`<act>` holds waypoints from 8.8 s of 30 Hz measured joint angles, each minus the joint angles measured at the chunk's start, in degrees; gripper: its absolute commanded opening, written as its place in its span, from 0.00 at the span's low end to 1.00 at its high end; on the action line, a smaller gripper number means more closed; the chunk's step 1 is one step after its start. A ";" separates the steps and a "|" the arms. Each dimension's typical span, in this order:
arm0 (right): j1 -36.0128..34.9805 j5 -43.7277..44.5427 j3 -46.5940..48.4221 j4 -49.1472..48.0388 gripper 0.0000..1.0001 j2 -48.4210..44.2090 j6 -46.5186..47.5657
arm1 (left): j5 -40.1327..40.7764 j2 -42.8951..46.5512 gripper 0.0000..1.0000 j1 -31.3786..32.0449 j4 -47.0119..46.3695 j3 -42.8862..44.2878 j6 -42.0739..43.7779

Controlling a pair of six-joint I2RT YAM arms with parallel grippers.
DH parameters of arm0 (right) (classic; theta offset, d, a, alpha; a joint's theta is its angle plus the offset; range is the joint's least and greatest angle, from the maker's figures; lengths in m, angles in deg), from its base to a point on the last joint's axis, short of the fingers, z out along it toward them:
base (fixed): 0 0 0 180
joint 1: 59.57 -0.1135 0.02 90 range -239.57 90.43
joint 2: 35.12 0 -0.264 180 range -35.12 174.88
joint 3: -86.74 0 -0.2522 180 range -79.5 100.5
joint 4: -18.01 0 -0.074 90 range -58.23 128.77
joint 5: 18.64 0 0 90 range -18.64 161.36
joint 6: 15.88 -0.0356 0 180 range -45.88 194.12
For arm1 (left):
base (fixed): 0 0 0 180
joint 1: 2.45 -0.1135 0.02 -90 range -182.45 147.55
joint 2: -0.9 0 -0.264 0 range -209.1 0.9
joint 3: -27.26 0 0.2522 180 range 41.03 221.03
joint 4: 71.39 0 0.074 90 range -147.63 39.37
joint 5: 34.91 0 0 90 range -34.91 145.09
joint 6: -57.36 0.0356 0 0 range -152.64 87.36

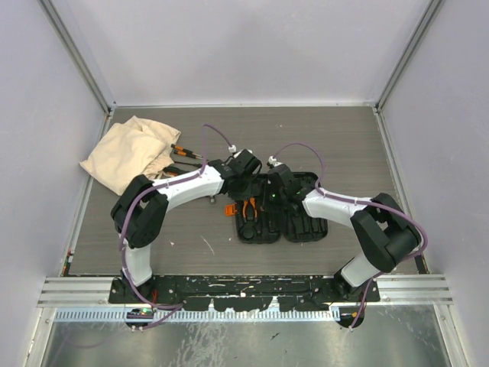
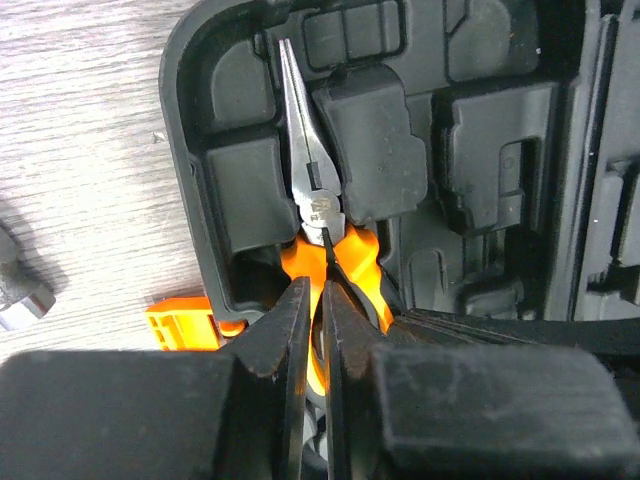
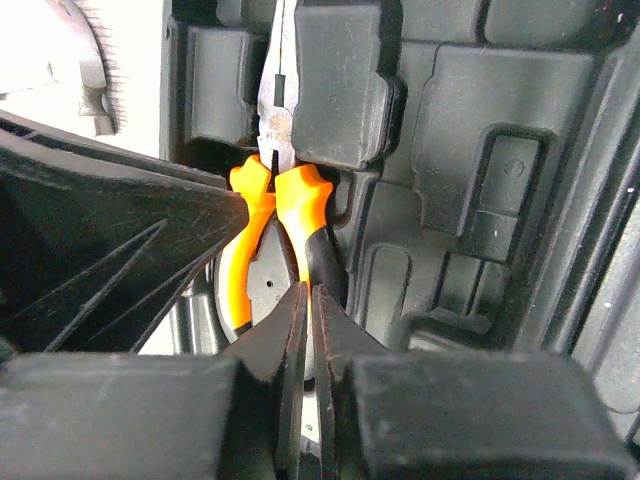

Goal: Sort the tools into containers
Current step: Adjust the pliers in the storage box, then adjust the hammer at the center of the board, then pick up the hammer at the center of the board.

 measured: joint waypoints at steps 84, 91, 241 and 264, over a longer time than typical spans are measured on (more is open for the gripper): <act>0.66 -5.46 -16.50 -2.34 0.54 -28.33 5.99 | 2.14 14.86 0.73 -22.01 2.16 -16.96 23.78; 0.63 -6.78 -16.50 -1.90 0.54 -27.52 5.99 | -0.52 9.81 0.68 -24.35 -0.44 -16.39 25.66; 0.66 -29.38 -19.50 -54.47 0.40 -23.65 -14.12 | -25.07 39.89 0.00 -6.54 -28.92 -21.03 -7.72; 0.90 -14.80 -16.28 -26.95 0.00 -28.59 -9.84 | -18.10 45.38 0.65 -6.69 -21.81 -20.48 -2.78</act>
